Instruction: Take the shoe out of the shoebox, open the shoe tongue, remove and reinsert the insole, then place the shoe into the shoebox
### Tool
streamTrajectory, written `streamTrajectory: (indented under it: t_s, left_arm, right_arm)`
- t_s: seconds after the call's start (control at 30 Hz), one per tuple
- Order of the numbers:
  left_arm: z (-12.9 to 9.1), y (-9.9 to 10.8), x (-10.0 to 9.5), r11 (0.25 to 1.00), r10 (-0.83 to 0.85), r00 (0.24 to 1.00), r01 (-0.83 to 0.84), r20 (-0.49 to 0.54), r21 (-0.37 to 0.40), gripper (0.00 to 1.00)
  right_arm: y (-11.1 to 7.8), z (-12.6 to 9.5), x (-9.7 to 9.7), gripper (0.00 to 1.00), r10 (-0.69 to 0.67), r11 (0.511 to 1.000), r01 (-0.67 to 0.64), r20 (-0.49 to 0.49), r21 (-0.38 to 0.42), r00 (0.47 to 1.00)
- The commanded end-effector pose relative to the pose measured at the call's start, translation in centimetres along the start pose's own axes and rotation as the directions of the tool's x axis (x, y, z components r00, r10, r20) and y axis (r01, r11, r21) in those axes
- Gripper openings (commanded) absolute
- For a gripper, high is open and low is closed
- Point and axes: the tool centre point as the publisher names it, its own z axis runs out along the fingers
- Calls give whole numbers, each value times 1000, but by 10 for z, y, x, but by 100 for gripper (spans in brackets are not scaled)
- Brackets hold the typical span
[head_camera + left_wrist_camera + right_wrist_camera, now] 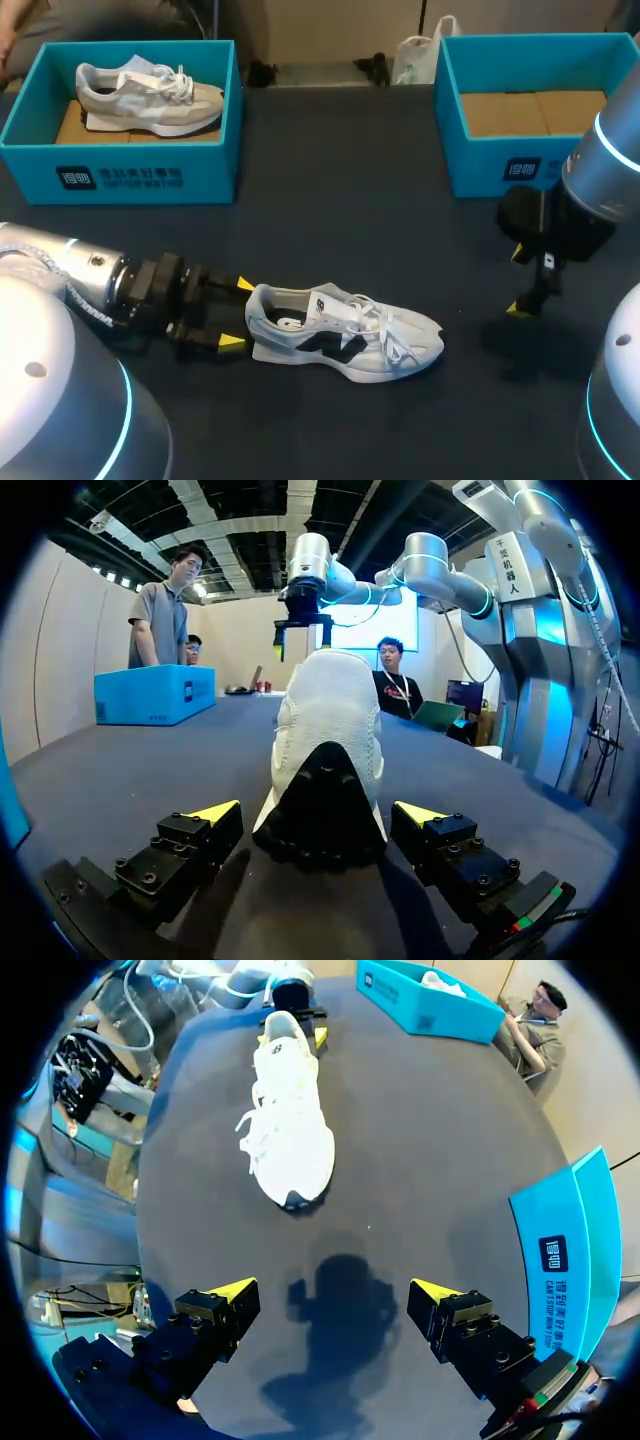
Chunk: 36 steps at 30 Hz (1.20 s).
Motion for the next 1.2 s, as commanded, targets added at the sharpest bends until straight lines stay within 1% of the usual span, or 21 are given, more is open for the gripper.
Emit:
streamTrajectory:
  t_s: [0.03,0.37,0.8,1.2]
  left_arm:
    - [7,-1,1,1000,1,1000,-1,-1,0,100]
    - [19,-5,4,1000,-10,1000,11,-3,7,100]
    - [33,-6,2,1000,-16,1000,16,-2,23,100]
    - [46,-7,5,1000,-13,1000,14,-8,28,100]
  right_arm:
    - [0,1,1,100,0,1000,0,2,1,1000]
    - [0,1,1,100,0,1000,0,2,1,1000]
    - [0,1,1,100,0,1000,0,2,1,1000]
    - [0,1,1,100,0,1000,0,2,1,1000]
